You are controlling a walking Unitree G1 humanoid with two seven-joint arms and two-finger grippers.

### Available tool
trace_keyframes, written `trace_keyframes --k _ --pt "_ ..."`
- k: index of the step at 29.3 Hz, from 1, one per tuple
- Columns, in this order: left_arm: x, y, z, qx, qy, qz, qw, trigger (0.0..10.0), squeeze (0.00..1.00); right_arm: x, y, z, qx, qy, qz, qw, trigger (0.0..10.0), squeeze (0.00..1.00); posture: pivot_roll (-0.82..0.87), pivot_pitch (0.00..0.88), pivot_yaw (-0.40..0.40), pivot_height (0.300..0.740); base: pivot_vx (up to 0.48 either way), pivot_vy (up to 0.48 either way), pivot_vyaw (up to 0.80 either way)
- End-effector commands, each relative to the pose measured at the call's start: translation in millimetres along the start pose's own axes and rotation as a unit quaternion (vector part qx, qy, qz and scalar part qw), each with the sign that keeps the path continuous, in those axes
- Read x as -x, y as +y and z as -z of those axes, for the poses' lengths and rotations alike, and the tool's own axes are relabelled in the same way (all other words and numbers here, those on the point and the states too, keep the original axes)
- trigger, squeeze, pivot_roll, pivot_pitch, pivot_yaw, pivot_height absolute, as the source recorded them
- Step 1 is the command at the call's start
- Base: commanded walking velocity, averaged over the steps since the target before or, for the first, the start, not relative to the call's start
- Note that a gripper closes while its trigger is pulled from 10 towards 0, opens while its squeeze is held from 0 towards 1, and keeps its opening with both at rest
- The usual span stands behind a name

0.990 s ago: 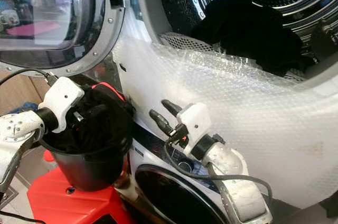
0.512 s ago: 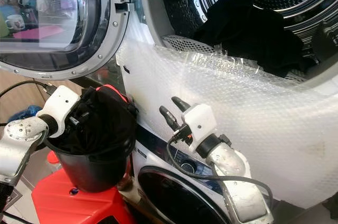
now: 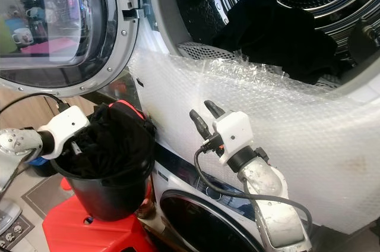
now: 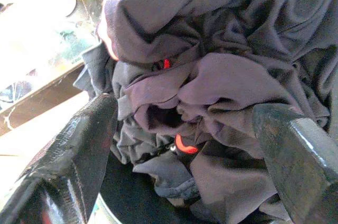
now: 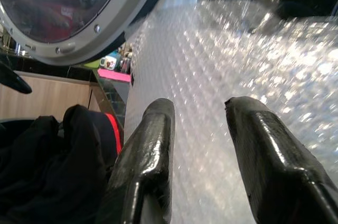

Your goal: Clothes washing

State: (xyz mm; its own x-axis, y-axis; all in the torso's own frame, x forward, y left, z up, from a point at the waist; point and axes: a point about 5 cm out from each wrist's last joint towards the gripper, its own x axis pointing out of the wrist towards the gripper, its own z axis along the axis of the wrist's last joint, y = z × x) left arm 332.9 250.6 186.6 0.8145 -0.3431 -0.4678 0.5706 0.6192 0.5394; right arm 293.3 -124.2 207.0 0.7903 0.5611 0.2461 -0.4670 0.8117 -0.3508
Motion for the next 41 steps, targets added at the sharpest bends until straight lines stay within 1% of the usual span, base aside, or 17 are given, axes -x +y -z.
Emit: trace_keyframes --k 1,2,3,5,8,10,13,14,17,21,26,27,28,29,30,36,41 --pt "0.8 4.9 1.7 0.012 -0.003 0.004 1.0 10.0 0.0 2.1 -0.4 -5.9 0.005 -0.013 0.003 1.0 10.0 0.0 0.17 0.0 0.049 0.74 0.0 0.0 0.0" --pt "-1.8 6.2 2.3 0.02 -0.009 0.005 1.0 10.0 0.0 2.3 -1.1 -7.3 0.007 -0.014 0.002 1.0 10.0 0.0 0.16 0.0 0.038 0.74 0.0 0.0 0.0" --pt "-4.8 5.0 0.9 0.047 -0.024 0.02 0.998 10.0 0.0 2.0 -1.5 -9.1 0.009 -0.016 0.001 1.0 10.0 0.0 0.16 0.0 0.038 0.74 0.0 0.0 0.0" --pt "-7.5 5.8 1.1 0.055 -0.026 0.022 0.998 10.0 0.0 1.6 -1.9 -10.8 0.011 -0.019 -0.001 1.0 10.0 0.0 0.16 0.0 0.028 0.74 0.0 0.0 0.0" --pt "-21.7 11.4 3.1 0.107 -0.039 0.019 0.993 10.0 0.0 -0.4 -3.4 -20.6 0.02 -0.032 -0.01 0.999 10.0 0.0 0.15 0.0 0.015 0.74 0.0 0.0 0.0" --pt "-27.6 13.2 10.2 0.133 -0.013 0.005 0.991 10.0 0.0 -1.0 -2.8 -26.6 0.024 -0.04 -0.016 0.999 10.0 0.0 0.14 0.0 0.012 0.74 0.0 0.0 0.0" --pt "-29.5 11.8 15.9 0.143 0.005 0.005 0.99 10.0 0.0 0.0 -3.1 -29.3 0.026 -0.042 -0.018 0.999 10.0 0.0 0.13 0.004 0.014 0.74 0.0 0.0 0.0" --pt "-32.5 3.9 21.3 0.175 -0.003 0.031 0.984 10.0 0.0 2.3 -5.2 -31.1 0.03 -0.042 -0.015 0.999 10.0 0.0 0.13 0.008 0.01 0.74 0.0 0.0 0.0" --pt "-42.6 -11.2 28.7 0.223 -0.001 0.061 0.973 10.0 0.0 5.5 -8.0 -31.4 0.035 -0.037 -0.013 0.999 10.0 0.0 0.12 0.014 0.007 0.74 0.0 0.0 0.0" --pt "-51.9 -27.3 38.3 0.227 0.025 0.072 0.971 10.0 0.0 5.6 -9.0 -32.4 0.039 -0.032 -0.014 0.999 10.0 0.0 0.11 0.021 0.001 0.74 0.0 0.0 0.0" --pt "-50.7 -24.4 42.5 0.234 0.022 0.056 0.97 10.0 0.0 5.3 -9.0 -37.3 0.039 -0.038 -0.016 0.998 10.0 0.0 0.1 0.034 -0.005 0.74 0.0 0.0 0.0" --pt "-50.5 -22.8 42.6 0.235 0.023 0.051 0.97 9.0 0.0 5.4 -8.6 -38.1 0.039 -0.038 -0.017 0.998 10.0 0.0 0.1 0.037 -0.007 0.74 0.0 0.0 0.0" --pt "-50.5 -22.8 42.6 0.235 0.023 0.051 0.97 9.0 0.0 5.4 -8.6 -38.1 0.039 -0.038 -0.017 0.998 10.0 0.0 0.1 0.037 -0.007 0.74 0.0 0.0 0.0" --pt "-50.5 -21.1 41.8 0.235 0.021 0.047 0.971 5.6 0.0 5.6 -8.4 -39.0 0.039 -0.039 -0.019 0.998 10.0 0.0 0.1 0.044 -0.01 0.74 0.0 0.0 0.0" --pt "-50.8 -18.6 40.1 0.234 0.019 0.039 0.971 0.0 0.0 5.8 -7.9 -39.7 0.039 -0.039 -0.021 0.998 10.0 0.0 0.09 0.05 -0.013 0.74 0.0 0.0 0.0" --pt "-52.2 -11.1 33.0 0.243 0.001 0.016 0.97 0.0 0.0 7.0 -7.3 -41.6 0.038 -0.038 -0.027 0.998 10.0 0.0 0.08 0.058 -0.023 0.74 0.0 0.0 0.0" --pt "-49.5 -6.7 35.5 0.268 -0.012 -0.005 0.963 0.0 0.0 6.8 -8.3 -45.7 0.039 -0.041 -0.028 0.998 10.0 0.0 0.08 0.061 -0.036 0.74 0.0 0.0 0.0"
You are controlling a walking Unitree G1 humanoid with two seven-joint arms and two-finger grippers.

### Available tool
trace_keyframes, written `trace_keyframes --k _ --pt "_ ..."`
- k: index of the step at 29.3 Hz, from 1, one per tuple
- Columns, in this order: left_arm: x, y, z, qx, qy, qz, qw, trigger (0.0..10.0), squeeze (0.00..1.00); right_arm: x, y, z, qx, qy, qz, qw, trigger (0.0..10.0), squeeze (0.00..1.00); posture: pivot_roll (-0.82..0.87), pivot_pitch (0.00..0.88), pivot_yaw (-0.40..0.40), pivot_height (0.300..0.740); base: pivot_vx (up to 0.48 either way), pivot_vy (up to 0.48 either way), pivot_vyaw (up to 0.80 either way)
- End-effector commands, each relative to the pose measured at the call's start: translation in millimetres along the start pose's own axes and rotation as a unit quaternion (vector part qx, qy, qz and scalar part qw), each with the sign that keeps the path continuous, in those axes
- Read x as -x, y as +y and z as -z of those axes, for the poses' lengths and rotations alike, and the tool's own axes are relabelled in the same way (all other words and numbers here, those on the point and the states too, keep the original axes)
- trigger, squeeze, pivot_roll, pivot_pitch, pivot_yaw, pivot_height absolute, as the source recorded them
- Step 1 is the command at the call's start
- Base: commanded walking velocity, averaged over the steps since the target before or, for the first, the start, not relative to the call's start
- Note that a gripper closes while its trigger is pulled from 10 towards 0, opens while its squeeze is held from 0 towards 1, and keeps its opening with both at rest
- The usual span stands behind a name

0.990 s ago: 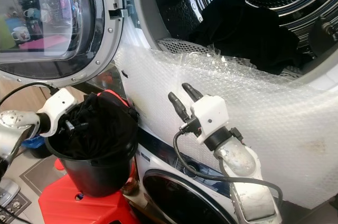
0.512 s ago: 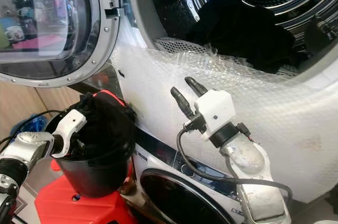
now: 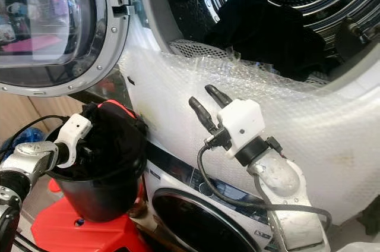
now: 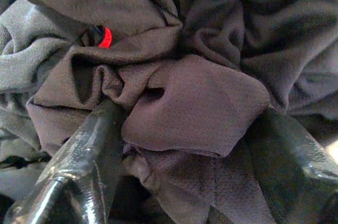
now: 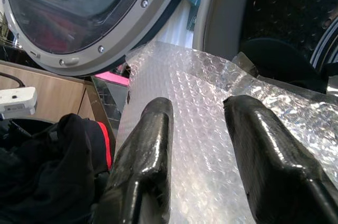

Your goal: Clothes washing

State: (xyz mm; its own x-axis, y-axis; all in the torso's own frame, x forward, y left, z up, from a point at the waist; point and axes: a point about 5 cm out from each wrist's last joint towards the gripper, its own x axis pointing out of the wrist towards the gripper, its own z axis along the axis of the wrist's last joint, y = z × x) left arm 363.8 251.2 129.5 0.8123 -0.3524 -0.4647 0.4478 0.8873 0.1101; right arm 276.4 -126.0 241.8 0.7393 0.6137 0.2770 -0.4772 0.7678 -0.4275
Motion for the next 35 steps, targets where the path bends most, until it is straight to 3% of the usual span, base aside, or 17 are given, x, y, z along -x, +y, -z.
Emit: trace_keyframes --k 1,16,24,26,28,29,30,31,33,34,35 --pt "2.4 4.6 -3.8 0.011 -0.012 -0.007 1.0 0.0 0.0 0.8 -3.3 -8.4 0.004 -0.012 -0.001 1.0 10.0 0.0 0.08 0.062 -0.038 0.74 0.0 0.0 0.0" --pt "1.4 3.9 -5.4 0.013 -0.027 -0.013 0.999 0.0 0.0 -1.1 -5.1 -12.1 0.004 -0.015 -0.003 1.0 10.0 0.0 0.08 0.069 -0.044 0.74 0.0 0.0 0.0" --pt "0.8 2.9 -19.6 -0.006 -0.058 -0.019 0.998 0.0 0.0 -0.4 -7.5 -15.1 -0.002 -0.024 0.009 1.0 10.0 0.0 0.08 0.069 -0.044 0.74 0.0 0.0 0.0" --pt "3.4 -9.3 -54.1 -0.076 -0.133 0.019 0.988 0.0 0.0 0.0 -8.8 -17.3 -0.004 -0.031 0.01 0.999 10.0 0.0 0.09 0.071 -0.032 0.74 0.0 0.0 0.0" --pt "15.1 -36.8 -90.2 -0.191 -0.206 0.079 0.956 0.0 0.0 0.0 -9.4 -18.1 -0.007 -0.035 0.01 0.999 10.0 0.0 0.09 0.072 -0.032 0.74 0.0 0.0 0.0" --pt "18.4 -43.5 -98.2 -0.218 -0.223 0.086 0.946 10.0 0.0 -0.1 -9.5 -18.1 -0.008 -0.036 0.01 0.999 10.0 0.0 0.09 0.072 -0.032 0.74 0.0 0.0 0.0" --pt "24.5 -54.7 -115.3 -0.252 -0.253 0.095 0.929 10.0 0.0 -0.6 -9.7 -18.3 -0.008 -0.037 0.009 0.999 10.0 0.0 0.09 0.072 -0.032 0.74 0.0 0.0 0.0" --pt "27.5 -59.8 -122.1 -0.262 -0.264 0.106 0.922 10.0 0.0 -1.0 -9.8 -18.3 -0.008 -0.037 0.009 0.999 10.0 0.0 0.1 0.071 -0.033 0.74 0.0 0.0 0.0" --pt "37.0 -78.1 -140.2 -0.289 -0.295 0.158 0.897 10.0 0.0 -2.9 -10.5 -18.6 -0.009 -0.04 0.008 0.999 10.0 0.0 0.11 0.068 -0.038 0.74 0.0 0.0 0.0" --pt "43.0 -91.3 -152.8 -0.312 -0.315 0.186 0.877 10.0 0.0 -4.2 -10.7 -19.1 -0.009 -0.042 0.006 0.999 10.0 0.0 0.11 0.068 -0.041 0.74 0.0 0.0 0.0" --pt "43.0 -91.3 -152.8 -0.312 -0.315 0.186 0.877 10.0 0.0 -4.2 -10.7 -19.1 -0.009 -0.042 0.006 0.999 10.0 0.0 0.11 0.068 -0.041 0.74 0.0 0.0 0.0"
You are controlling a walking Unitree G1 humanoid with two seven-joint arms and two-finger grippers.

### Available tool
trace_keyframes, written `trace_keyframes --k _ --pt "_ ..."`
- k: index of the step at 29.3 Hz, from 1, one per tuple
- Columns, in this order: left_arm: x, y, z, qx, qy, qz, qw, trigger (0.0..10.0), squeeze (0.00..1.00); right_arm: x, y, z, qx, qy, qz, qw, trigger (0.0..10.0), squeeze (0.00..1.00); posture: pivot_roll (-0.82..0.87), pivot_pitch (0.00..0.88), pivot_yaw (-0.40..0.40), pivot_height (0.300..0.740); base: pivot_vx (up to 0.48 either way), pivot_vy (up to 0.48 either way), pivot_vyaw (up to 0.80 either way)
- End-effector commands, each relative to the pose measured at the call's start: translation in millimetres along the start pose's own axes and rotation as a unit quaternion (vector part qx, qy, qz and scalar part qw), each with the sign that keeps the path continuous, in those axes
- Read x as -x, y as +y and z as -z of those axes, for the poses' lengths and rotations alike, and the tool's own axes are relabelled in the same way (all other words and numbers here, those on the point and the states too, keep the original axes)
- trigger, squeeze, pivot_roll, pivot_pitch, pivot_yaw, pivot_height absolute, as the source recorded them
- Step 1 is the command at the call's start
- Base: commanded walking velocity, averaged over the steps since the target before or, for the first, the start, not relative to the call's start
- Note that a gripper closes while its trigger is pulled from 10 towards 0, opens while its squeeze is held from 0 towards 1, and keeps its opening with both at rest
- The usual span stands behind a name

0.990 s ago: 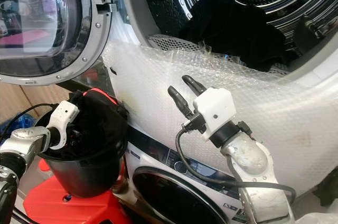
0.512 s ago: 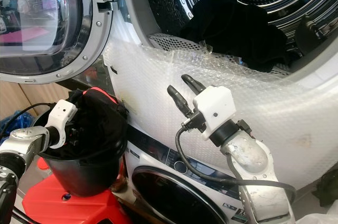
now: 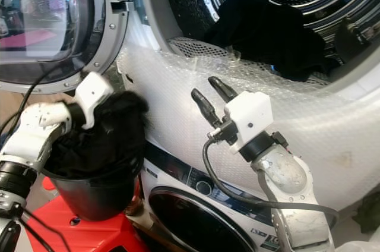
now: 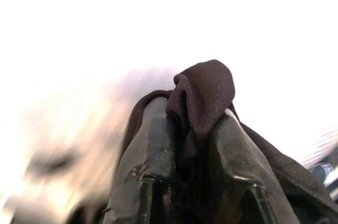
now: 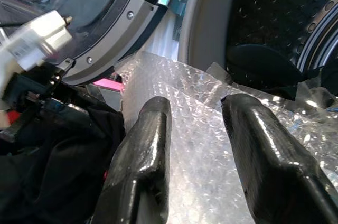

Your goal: Clothes washing

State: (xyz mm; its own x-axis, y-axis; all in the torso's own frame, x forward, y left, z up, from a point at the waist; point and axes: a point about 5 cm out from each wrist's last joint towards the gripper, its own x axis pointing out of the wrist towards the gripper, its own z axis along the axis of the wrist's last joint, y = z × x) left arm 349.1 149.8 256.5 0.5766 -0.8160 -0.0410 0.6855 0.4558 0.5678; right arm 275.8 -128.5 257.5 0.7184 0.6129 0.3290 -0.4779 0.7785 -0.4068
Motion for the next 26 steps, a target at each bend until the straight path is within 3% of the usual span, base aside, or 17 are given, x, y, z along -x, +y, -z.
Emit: trace_keyframes --k 1,4,7,8,14,16,17,21,23,26 --pt "-12.6 -1.4 -38.5 -0.058 -0.052 0.048 0.996 10.0 0.0 -3.5 -1.7 -6.8 -0.003 -0.019 -0.008 1.0 10.0 0.0 0.12 0.067 -0.043 0.74 0.0 0.0 0.0" --pt "-27.5 1.2 -74.6 -0.122 -0.09 0.074 0.986 10.0 0.0 -4.3 2.8 -10.8 -0.017 -0.033 -0.038 0.999 10.0 0.0 0.12 0.067 -0.043 0.74 0.0 0.0 0.0" --pt "-35.1 10.1 -100.0 -0.161 -0.12 0.064 0.978 10.0 0.0 -1.8 8.1 -15.0 -0.029 -0.045 -0.071 0.996 10.0 0.0 0.12 0.065 -0.04 0.74 0.0 0.0 0.0" --pt "-35.1 10.1 -100.0 -0.161 -0.12 0.064 0.978 10.0 0.0 -1.8 8.1 -15.0 -0.029 -0.045 -0.071 0.996 10.0 0.0 0.12 0.065 -0.04 0.74 0.0 0.0 0.0" --pt "-48.4 37.7 -174.5 -0.262 -0.198 0.025 0.944 10.0 0.0 7.7 15.1 -13.9 -0.036 -0.036 -0.136 0.989 10.0 0.0 0.12 0.061 -0.041 0.74 0.0 0.0 0.0" --pt "-50.9 41.3 -182.9 -0.278 -0.199 0.021 0.939 10.0 0.0 8.1 17.2 -15.1 -0.038 -0.039 -0.151 0.987 10.0 0.0 0.12 0.063 -0.04 0.74 0.0 0.0 0.0" --pt "-54.9 47.2 -194.7 -0.303 -0.204 0.0 0.931 10.0 0.0 6.1 21.7 -17.2 -0.039 -0.043 -0.174 0.983 10.0 0.0 0.12 0.062 -0.04 0.74 0.0 0.0 0.0" --pt "-61.1 59.5 -211.9 -0.329 -0.2 -0.045 0.922 10.0 0.0 -4.5 31.1 -18.4 -0.033 -0.047 -0.199 0.978 10.0 0.0 0.11 0.063 -0.035 0.74 0.0 0.0 0.0" --pt "-64.5 61.9 -206.0 -0.348 -0.159 -0.025 0.924 10.0 0.0 -17.9 36.6 -16.1 -0.019 -0.046 -0.194 0.98 10.0 0.0 0.11 0.062 -0.02 0.74 0.0 0.0 0.0" --pt "-65.9 62.4 -200.1 -0.329 -0.154 -0.022 0.932 10.0 0.0 -17.1 36.7 -16.3 -0.016 -0.047 -0.193 0.98 10.0 0.0 0.11 0.061 -0.02 0.74 0.0 0.0 0.0"
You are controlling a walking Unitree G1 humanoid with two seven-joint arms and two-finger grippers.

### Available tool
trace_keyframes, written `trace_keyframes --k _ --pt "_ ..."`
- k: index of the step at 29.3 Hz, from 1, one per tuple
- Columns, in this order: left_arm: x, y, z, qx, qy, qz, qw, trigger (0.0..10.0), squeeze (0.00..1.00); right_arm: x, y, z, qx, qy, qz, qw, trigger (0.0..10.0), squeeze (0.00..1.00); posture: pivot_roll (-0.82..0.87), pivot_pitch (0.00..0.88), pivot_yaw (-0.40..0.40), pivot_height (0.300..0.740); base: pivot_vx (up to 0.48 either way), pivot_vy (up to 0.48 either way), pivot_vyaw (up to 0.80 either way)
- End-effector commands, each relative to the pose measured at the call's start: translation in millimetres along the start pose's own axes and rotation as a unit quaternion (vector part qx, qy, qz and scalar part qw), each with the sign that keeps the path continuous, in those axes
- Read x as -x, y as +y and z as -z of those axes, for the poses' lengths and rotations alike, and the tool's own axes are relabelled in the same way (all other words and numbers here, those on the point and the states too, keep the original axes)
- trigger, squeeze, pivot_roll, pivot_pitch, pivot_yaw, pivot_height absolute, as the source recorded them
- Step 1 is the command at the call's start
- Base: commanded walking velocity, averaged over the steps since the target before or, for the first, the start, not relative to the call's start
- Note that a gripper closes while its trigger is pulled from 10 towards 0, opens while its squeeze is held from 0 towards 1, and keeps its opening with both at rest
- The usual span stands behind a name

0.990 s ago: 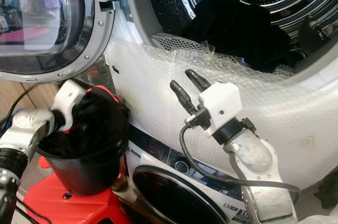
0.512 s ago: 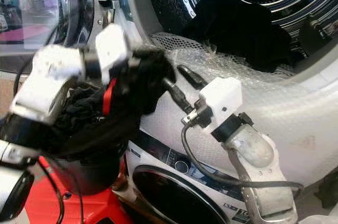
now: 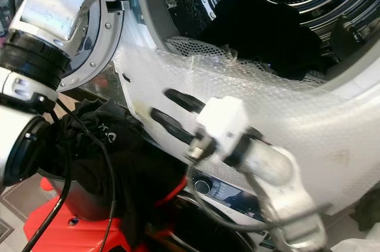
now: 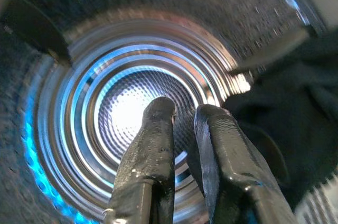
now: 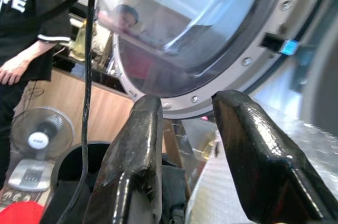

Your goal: Clothes washing

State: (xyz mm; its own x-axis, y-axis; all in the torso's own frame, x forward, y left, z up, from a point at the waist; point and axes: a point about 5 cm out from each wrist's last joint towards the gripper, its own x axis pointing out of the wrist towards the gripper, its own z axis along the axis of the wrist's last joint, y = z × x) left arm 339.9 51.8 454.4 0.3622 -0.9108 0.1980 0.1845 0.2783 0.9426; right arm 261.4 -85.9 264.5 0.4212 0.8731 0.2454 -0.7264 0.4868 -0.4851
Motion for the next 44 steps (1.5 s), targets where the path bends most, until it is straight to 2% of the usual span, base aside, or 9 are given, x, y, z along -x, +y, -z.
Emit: trace_keyframes --k 1,4,5,6,22,23,27,32,44 --pt "3.9 -7.0 7.9 0.002 0.017 0.02 1.0 10.0 0.0 2.8 -2.0 2.8 0.003 0.007 0.016 1.0 10.0 0.0 0.11 0.067 -0.021 0.74 0.0 0.0 0.0" --pt "22.5 -44.1 35.6 0.04 0.056 0.083 0.994 10.0 0.04 12.3 -6.0 5.1 -0.001 0.013 0.052 0.999 10.0 0.0 0.11 0.072 -0.025 0.74 0.0 0.0 0.0" --pt "27.9 -53.0 39.3 0.053 0.057 0.093 0.993 10.0 0.83 15.2 -6.7 5.9 -0.003 0.015 0.057 0.998 10.0 0.0 0.12 0.074 -0.029 0.74 0.0 0.0 0.0" --pt "31.9 -59.5 41.1 0.066 0.056 0.098 0.991 10.0 1.0 17.4 -7.1 6.6 -0.004 0.018 0.061 0.998 10.0 0.0 0.12 0.075 -0.029 0.74 0.0 0.0 0.0" --pt "117.1 -133.0 56.0 0.206 0.219 0.09 0.949 10.0 1.0 35.4 -31.1 23.2 -0.001 0.052 0.131 0.99 10.0 0.0 0.17 0.124 -0.06 0.74 0.0 0.0 0.0" --pt "119.6 -132.3 53.4 0.195 0.215 0.088 0.953 10.0 0.0 34.6 -31.9 24.2 -0.004 0.05 0.133 0.99 10.0 0.0 0.18 0.125 -0.063 0.74 0.0 0.0 0.0" --pt "113.6 -106.6 33.1 0.092 0.124 0.025 0.988 10.0 0.0 31.2 -30.7 29.5 -0.011 0.052 0.13 0.99 10.0 0.0 0.19 0.129 -0.072 0.74 0.0 0.0 0.0" --pt "103.3 -52.8 9.2 -0.039 0.088 -0.038 0.995 10.0 0.0 22.3 -25.3 33.5 -0.019 0.046 0.112 0.992 10.0 0.0 0.21 0.127 -0.08 0.74 0.0 0.0 0.0" --pt "98.0 -83.0 -11.3 0.113 0.017 0.077 0.99 10.0 0.0 17.1 -2.1 46.3 0.012 0.098 -0.006 0.995 10.0 0.0 0.2 0.129 -0.056 0.74 0.0 0.0 0.0"
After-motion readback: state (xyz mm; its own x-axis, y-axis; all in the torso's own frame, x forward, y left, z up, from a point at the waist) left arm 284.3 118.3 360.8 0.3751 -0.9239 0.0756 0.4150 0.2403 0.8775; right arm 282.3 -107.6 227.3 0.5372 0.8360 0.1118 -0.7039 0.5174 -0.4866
